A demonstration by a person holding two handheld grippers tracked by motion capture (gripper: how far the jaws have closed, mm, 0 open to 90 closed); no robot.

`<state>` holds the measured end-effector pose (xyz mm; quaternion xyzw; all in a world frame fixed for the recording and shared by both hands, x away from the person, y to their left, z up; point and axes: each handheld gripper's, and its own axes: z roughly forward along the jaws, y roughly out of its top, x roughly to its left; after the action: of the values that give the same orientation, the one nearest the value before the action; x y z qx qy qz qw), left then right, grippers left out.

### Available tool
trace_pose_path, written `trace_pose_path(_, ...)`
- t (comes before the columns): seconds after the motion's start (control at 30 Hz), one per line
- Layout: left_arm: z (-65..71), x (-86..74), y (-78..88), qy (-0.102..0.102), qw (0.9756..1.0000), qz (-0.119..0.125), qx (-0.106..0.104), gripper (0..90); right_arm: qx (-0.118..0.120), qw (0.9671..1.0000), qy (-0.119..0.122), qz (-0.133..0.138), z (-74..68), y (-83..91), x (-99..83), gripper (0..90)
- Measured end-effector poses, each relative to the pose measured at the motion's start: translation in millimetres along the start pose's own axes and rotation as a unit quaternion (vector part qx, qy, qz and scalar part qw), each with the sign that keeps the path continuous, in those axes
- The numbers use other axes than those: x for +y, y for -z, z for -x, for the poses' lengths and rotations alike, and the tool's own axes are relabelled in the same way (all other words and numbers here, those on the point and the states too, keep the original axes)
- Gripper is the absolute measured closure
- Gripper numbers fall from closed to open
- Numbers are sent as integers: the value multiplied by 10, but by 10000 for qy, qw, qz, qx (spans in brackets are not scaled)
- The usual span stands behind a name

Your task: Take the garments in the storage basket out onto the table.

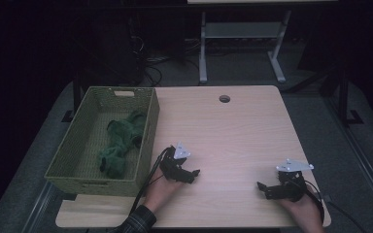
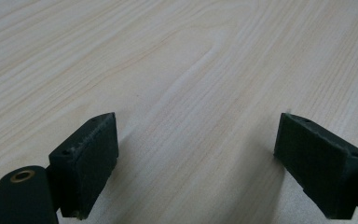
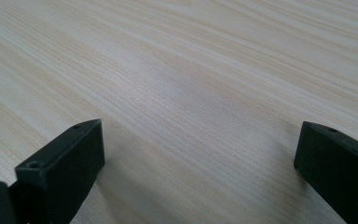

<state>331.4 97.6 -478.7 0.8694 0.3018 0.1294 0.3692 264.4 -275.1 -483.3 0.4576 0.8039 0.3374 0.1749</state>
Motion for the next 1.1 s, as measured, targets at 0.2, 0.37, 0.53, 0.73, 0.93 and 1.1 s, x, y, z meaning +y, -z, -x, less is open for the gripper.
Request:
trace_pose_path(0.2,-3,1,4,-55,10000,-4,-60,133,-5,10000,-7,2,-1,-1,1,13)
trace_pose_path(0.37,-24,15,26,-132,9998,-116,-92,137,2,10000,-6,0,-2,-1,1,13)
trace_pose_path(0.53,-15,31,67,-68,9999,-88,-104,138,4,10000,5,-3,0,0,1,13)
trace_pose_path(0.73,-15,65,134,-58,9998,-133,-164,138,-2,10000,1,-3,-1,0,1,13)
trace_pose_path(0.93,-27,100,196,-62,9997,-160,-172,140,4,10000,-21,-15,-4,1,1,13)
trace_pose_path(1.1,-27,143,270,-55,9997,-141,-194,140,5,10000,-23,-16,-5,1,1,13)
